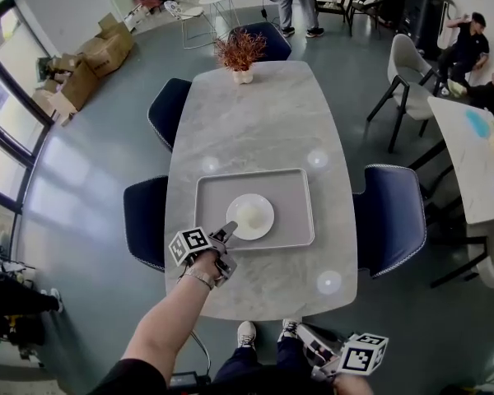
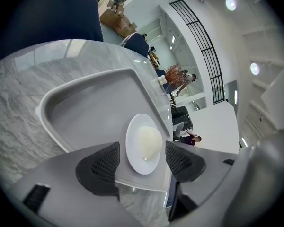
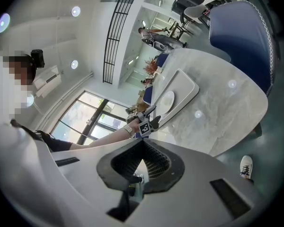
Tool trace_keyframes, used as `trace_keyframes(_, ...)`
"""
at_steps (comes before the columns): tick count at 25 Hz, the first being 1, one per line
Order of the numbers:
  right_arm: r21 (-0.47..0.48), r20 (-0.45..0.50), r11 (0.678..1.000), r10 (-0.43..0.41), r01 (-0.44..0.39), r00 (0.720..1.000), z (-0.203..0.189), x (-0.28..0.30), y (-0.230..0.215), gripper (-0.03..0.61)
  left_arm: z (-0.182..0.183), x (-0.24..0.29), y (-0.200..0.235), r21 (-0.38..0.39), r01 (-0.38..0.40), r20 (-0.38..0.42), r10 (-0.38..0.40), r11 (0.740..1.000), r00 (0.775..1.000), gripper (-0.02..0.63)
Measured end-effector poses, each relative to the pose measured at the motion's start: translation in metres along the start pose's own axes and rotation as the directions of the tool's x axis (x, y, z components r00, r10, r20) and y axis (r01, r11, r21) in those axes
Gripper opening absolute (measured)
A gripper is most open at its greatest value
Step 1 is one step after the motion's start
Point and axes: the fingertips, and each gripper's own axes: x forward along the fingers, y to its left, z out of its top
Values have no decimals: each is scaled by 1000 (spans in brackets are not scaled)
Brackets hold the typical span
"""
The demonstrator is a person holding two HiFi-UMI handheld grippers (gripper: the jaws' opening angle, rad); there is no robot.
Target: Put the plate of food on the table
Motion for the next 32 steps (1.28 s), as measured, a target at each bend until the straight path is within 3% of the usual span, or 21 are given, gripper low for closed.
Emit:
trace_keyframes(5, -21, -38, 999, 29, -30, 999, 2, 1, 2, 9, -14, -24, -28, 151, 136, -58, -129, 979, 990, 285)
trace_keyframes(7, -37, -63, 998, 40, -43, 997, 2, 3, 3, 9, -28, -41, -45, 249, 204, -90, -187, 947, 978, 157)
trace_keyframes(9, -54, -91, 997, 57, -62, 994, 2, 6, 7, 9, -46, -60, -65, 330, 281, -129, -252, 901, 959, 8)
trace_keyframes(13, -82, -162, 991, 88, -102, 983, -6, 21, 13, 9, -102, -104, -95, 430, 438, -268, -352, 789, 897, 8)
trace_keyframes(16, -97, -218, 988, 99, -123, 971, -17, 29, 18, 9, -163, -141, -103, 496, 518, -396, -350, 697, 849, 8)
trace_keyframes(18, -106, -244, 986, 99, -128, 965, -26, 32, 20, 9, -202, -166, -100, 510, 552, -460, -333, 660, 823, 8)
trace_keyframes(20, -112, -256, 985, 98, -130, 962, -36, 35, 24, 9, -235, -191, -91, 492, 577, -505, -327, 651, 799, 8)
trace_keyframes(24, -140, -251, 982, 86, -124, 964, -56, 40, 35, 9, -278, -233, -73, 429, 616, -553, -346, 661, 757, 8)
trace_keyframes(27, -166, -235, 983, 37, -78, 971, -76, 42, 45, 9, -291, -262, -64, 396, 642, -560, -382, 657, 735, 8)
trace_keyframes(32, -151, -178, 985, 61, -88, 982, -127, 48, 73, 9, -293, -317, -49, 396, 682, -551, -435, 615, 712, 8)
